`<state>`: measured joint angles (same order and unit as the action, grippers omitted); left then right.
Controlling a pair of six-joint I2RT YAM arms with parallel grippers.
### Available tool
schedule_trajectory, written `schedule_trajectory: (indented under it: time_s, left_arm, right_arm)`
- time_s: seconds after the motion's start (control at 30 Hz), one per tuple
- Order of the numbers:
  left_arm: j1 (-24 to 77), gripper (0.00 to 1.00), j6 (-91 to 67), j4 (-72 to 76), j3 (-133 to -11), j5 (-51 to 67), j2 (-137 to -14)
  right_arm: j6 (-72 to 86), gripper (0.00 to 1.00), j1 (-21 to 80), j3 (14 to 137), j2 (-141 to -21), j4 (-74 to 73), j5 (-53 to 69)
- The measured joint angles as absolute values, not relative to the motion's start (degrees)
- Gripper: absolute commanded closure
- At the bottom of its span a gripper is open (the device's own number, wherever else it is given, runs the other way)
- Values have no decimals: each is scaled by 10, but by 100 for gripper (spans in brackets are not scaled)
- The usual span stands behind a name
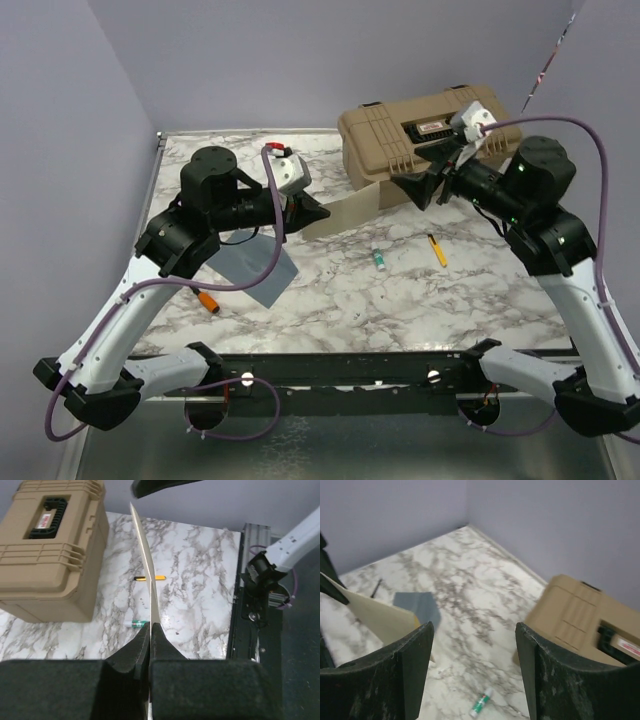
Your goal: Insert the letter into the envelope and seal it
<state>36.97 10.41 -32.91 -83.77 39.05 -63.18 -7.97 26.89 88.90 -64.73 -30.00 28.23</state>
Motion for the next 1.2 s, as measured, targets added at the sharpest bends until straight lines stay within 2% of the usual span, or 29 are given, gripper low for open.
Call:
schedule_trajectory:
  time_s: [0.13,0.23,0.43,0.6,0.83,1.03,1.2]
  left_arm:
    - [370,100,75,-295,-832,329,-633]
    - [370,100,46,-258,-831,289,-639]
    - [370,100,-24,-188,-823,253,-669]
    - [370,100,-86,-154,-814,198,-679]
    - [370,100,-221,-89,-808,118,-683]
    - [370,100,-321,-49,-806,91,-695]
    - [370,100,-388,-33,-806,86,-709]
  right_arm:
    - [-86,31,269,809,-568,-214,153]
    - [-85,32,266,798,-551,-176,131]
    - [-34,34,266,812,-604,-131,225]
    - [63,34,266,750,-649,-77,333]
    - [244,24,266,675,-673,25,380]
    - [425,20,266,631,-696,182,413]
    - [514,19,266,632,-730,261,429]
